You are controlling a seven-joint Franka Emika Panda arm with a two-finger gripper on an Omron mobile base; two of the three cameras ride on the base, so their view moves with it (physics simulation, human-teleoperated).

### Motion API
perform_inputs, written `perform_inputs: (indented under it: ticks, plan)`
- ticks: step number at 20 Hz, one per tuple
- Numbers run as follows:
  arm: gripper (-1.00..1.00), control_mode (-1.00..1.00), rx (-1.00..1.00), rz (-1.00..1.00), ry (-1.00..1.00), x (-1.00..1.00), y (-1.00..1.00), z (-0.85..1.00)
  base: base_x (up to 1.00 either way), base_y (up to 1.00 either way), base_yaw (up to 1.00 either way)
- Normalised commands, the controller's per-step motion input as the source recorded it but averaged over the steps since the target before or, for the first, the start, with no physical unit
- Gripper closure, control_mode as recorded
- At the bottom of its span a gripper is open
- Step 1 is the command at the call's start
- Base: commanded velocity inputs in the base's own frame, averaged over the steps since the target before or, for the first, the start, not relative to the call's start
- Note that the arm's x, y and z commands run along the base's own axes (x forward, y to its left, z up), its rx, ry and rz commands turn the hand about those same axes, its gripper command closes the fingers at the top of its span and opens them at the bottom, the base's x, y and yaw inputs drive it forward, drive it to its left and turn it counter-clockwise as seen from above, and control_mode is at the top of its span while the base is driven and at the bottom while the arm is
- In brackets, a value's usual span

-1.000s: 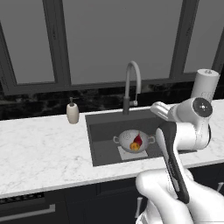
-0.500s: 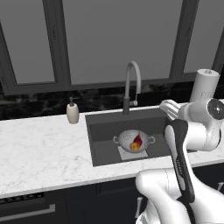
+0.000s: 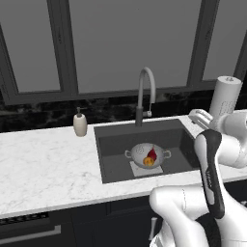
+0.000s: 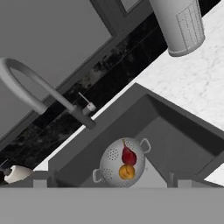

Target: Put the colander in the sink, put the peach, pear in the colander, and turn on the sink faucet and pour water over the colander.

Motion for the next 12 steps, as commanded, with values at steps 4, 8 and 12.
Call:
perform_inputs:
  ticks: [4, 8, 12]
  plan:
    - [-1.0, -1.0, 0.0, 0.0, 0.0, 0.21, -0.18, 0.16, 0.0, 0.0, 0.0]
    - [-1.0, -1.0, 0.0, 0.0, 0.0, 0.43, -0.23, 0.19, 0.0, 0.0, 0.0]
    - [-1.0, -1.0, 0.0, 0.0, 0.0, 0.42, -0.26, 0.11, 0.0, 0.0, 0.0]
